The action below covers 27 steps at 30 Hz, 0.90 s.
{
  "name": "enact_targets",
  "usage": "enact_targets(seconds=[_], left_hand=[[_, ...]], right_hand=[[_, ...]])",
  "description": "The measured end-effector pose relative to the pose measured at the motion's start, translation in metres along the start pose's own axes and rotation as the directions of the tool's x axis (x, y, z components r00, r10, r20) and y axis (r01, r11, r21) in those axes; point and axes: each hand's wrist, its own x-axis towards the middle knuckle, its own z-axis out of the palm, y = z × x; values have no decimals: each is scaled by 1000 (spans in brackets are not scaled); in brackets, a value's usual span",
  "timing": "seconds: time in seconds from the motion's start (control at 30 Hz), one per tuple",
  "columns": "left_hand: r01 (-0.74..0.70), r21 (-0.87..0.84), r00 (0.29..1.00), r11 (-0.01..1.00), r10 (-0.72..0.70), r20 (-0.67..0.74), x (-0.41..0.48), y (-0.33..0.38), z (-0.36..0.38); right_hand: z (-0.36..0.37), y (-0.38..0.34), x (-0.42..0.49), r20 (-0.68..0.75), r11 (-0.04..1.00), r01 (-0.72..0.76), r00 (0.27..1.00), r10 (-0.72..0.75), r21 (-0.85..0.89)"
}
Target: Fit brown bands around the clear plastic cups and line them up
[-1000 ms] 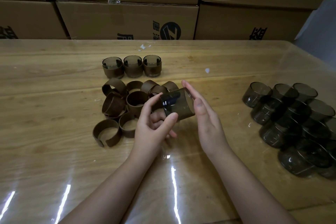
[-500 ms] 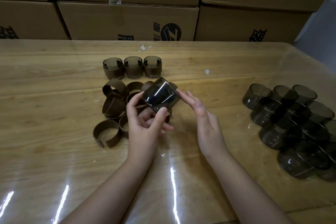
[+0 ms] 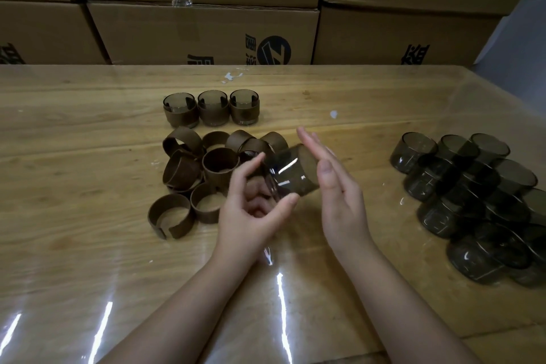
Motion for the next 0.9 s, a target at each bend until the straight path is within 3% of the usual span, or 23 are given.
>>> enact_targets(seconds=[0.2, 0.33, 0.43, 0.67, 0.9], left_hand=[[-123, 48, 990, 991, 119, 82, -3, -4, 0], [-163, 77, 983, 984, 156, 92, -5, -4, 1], [-241, 213, 966, 947, 212, 151, -5, -4, 0], [-282, 356, 945, 891, 194, 264, -6, -7, 1], [-390, 328, 904, 861, 290, 313, -6, -8, 3]], right_hand=[[-2, 3, 3, 93, 973, -215, 974, 207, 88], [0, 2, 1, 97, 975, -201, 977, 192, 97], [0, -1, 2, 111, 980, -178, 979, 168, 86], [4, 3, 2, -31, 974, -181, 982, 187, 133], [6, 5, 4, -188, 949, -171, 956, 225, 266]])
